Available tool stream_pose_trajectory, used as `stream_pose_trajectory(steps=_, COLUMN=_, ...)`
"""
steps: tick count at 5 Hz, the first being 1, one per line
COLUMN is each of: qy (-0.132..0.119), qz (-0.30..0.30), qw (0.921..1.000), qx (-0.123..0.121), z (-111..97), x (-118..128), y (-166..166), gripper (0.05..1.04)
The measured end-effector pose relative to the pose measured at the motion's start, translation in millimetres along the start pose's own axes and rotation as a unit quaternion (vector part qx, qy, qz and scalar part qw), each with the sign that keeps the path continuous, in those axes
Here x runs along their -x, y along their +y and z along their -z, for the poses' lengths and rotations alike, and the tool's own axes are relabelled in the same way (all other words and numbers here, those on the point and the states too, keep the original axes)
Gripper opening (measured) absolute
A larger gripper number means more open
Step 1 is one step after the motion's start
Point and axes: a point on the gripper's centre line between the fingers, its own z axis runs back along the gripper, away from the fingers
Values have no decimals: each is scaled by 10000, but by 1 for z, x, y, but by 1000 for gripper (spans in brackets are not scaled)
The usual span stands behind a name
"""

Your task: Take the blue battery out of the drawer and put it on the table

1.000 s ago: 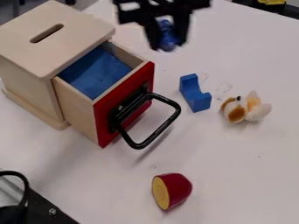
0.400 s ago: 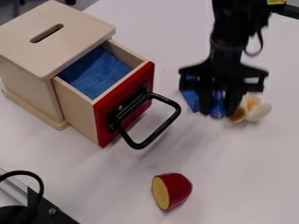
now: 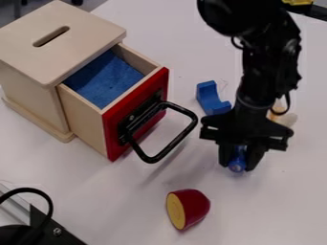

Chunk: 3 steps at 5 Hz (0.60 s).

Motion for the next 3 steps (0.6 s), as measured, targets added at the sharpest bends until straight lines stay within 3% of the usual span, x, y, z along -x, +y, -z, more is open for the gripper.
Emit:
stream_pose_trajectory(steps=1, qy=-29, qz=-62, qw=10000, qx=-59, z=4, x=-1, y=1, gripper=400)
stream_pose_trajectory(steps=2, qy=12, qz=-80, qw=10000, qx=-41, z=10, x=-1, y=0, gripper=462)
stream_pose_trajectory(steps=3, qy=90, qz=-147, qw=9998, qx=-65, z=12, x=0, y=3, gripper=780)
